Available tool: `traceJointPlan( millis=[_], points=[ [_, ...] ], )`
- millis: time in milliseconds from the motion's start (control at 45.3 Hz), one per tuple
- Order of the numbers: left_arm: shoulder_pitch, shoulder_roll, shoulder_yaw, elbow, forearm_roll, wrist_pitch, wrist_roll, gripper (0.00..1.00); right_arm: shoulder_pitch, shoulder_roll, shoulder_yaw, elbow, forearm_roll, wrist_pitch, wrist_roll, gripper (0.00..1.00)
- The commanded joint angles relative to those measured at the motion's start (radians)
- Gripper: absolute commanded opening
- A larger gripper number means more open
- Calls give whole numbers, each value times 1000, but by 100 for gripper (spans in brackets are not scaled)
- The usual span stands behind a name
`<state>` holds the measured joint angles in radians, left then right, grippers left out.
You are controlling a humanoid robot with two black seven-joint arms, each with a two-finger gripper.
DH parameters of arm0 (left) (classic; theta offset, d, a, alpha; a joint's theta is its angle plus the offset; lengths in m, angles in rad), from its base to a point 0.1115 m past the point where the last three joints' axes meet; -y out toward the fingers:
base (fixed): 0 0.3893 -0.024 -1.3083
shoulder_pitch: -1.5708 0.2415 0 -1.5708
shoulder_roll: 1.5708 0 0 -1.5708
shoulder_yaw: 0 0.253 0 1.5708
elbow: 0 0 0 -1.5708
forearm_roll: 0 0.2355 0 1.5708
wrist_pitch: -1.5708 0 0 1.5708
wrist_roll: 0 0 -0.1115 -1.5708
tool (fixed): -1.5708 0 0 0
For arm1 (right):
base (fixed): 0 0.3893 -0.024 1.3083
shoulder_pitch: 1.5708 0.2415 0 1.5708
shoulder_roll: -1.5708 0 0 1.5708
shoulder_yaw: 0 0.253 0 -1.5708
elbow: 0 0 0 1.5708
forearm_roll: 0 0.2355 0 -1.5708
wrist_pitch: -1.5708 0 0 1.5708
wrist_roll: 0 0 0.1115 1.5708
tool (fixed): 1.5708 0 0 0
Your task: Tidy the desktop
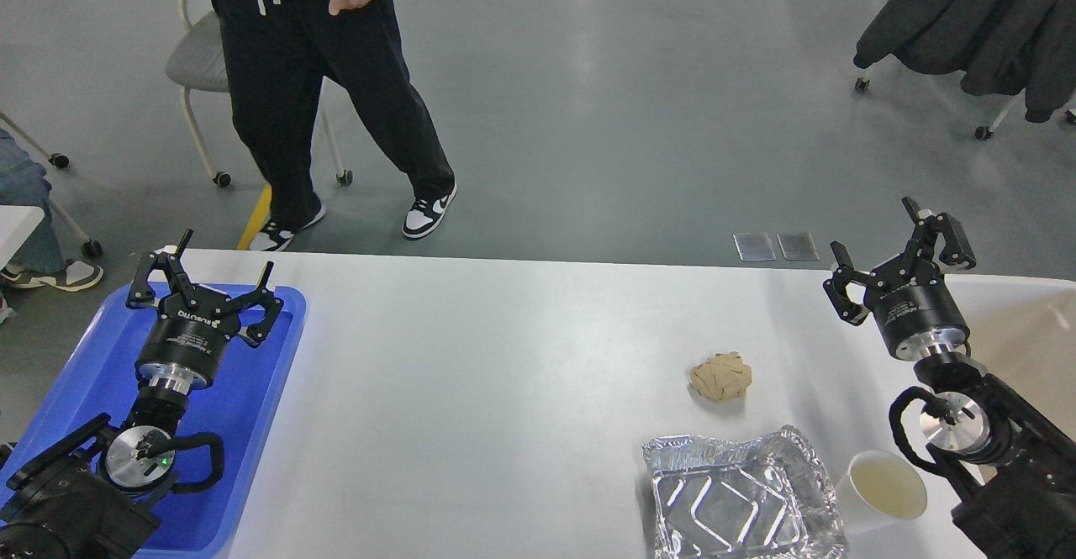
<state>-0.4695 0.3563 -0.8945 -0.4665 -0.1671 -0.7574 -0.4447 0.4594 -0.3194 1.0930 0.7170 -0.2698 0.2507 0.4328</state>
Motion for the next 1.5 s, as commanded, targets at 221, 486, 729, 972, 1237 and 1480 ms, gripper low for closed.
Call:
traceJointPlan(
  millis=[221, 486, 729, 972, 1237, 1480],
  points=[
    [-3, 3, 6, 0, 1, 0, 3, 99, 4, 16, 5, -8, 0, -1, 0, 100],
    [-3, 3, 6, 0, 1, 0, 3, 99, -4, 8, 16, 1, 1, -4, 0, 100],
    [-3, 3, 6, 0, 1, 0, 3, 99, -2, 5, 16, -1, 1, -5, -2, 100],
    [-3, 3, 6, 0, 1, 0, 3, 99, 2, -10, 2, 4, 1, -10, -6, 100],
    [-3, 3, 6, 0, 3, 0, 3, 99, -13, -211, -149, 169, 66, -79, -26, 100],
    [-3, 3, 6, 0, 1, 0, 3, 99, 243, -639, -793, 320, 190, -48, -12, 100]
  ],
)
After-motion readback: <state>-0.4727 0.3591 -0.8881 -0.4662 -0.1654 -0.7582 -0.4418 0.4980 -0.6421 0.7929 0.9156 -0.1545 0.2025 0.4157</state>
